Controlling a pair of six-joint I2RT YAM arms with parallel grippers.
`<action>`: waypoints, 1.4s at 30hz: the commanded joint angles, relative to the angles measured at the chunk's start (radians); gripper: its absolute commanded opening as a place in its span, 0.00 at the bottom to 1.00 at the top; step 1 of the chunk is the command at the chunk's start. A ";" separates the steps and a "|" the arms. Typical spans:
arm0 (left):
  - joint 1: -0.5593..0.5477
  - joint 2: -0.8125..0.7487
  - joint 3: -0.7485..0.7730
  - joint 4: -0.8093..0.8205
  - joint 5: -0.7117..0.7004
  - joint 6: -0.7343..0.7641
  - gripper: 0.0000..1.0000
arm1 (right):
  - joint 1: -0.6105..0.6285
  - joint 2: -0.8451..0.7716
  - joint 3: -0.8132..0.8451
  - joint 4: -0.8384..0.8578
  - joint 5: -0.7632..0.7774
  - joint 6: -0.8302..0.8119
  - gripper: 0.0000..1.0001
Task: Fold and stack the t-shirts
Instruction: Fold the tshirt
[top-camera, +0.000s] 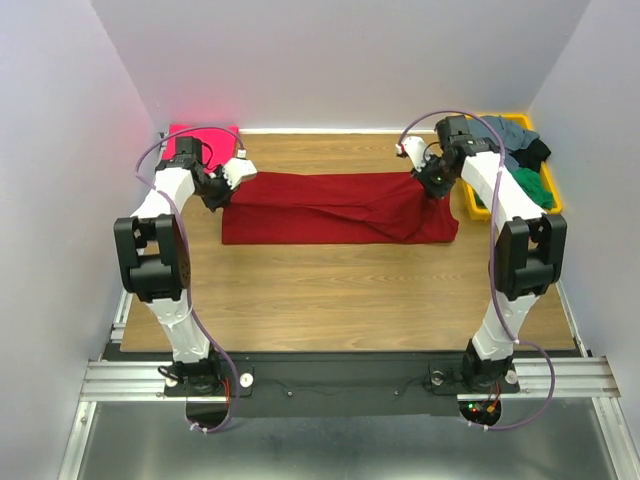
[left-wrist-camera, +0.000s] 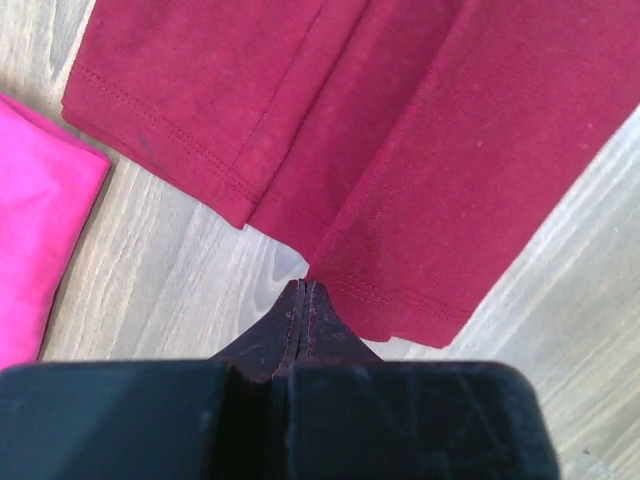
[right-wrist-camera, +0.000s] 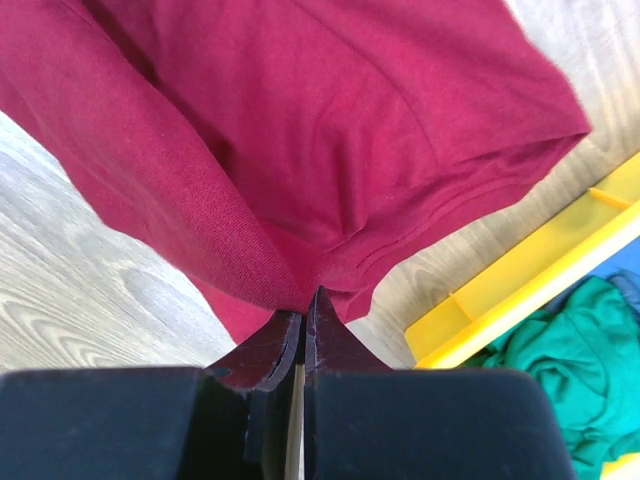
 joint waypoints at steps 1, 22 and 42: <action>-0.009 0.012 0.046 0.025 -0.010 -0.024 0.00 | -0.016 0.023 0.050 0.020 -0.005 0.015 0.01; -0.049 0.123 0.100 0.159 -0.127 -0.231 0.31 | -0.045 0.245 0.159 0.020 0.102 0.198 0.32; -0.028 -0.121 -0.179 0.151 -0.022 -0.399 0.39 | -0.109 0.041 -0.045 -0.092 -0.064 0.285 0.53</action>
